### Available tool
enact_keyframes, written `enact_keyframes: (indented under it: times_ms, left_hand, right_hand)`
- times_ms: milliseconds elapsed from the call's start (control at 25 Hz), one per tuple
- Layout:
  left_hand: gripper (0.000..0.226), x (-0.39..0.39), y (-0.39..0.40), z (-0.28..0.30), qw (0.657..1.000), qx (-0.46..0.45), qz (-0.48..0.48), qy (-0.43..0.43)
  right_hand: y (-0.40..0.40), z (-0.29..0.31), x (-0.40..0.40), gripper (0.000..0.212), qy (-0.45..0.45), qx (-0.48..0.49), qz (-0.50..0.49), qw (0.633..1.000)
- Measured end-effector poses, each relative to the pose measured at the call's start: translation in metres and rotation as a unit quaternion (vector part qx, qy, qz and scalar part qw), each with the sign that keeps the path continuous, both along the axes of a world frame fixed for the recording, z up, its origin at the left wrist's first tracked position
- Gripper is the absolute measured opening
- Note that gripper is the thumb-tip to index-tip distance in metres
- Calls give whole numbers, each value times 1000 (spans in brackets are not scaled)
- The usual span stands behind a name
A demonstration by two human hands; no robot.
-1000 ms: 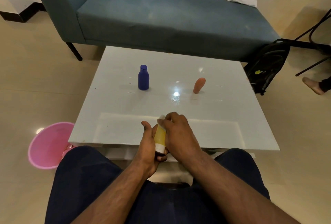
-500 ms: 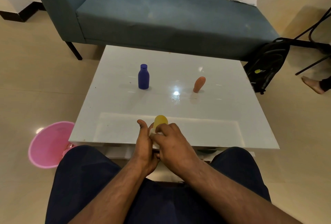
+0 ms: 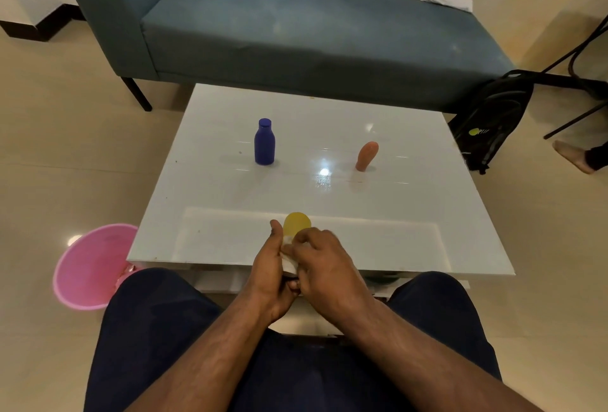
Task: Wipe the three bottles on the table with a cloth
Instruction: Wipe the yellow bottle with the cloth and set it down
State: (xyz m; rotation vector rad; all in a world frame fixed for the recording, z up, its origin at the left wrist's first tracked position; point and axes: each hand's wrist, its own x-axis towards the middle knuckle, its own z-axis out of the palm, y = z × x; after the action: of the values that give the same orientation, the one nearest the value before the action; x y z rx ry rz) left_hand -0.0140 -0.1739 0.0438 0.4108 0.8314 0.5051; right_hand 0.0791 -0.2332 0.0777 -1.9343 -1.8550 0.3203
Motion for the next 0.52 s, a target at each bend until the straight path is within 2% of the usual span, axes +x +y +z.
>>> enact_keyframes:
  times_ms: [160, 360, 520]
  left_hand:
    - [69, 3, 1, -2, 1000, 11, 15, 24]
    - [64, 0, 3, -7, 999, -11, 37, 26]
    - [57, 2, 3, -5, 999, -6, 27, 29]
  right_hand:
    - [26, -8, 18, 25, 63, 13, -112, 992]
    - [-2, -6, -4, 38, 49, 4, -32, 998]
    - [32, -1, 21, 23, 76, 30, -108, 991]
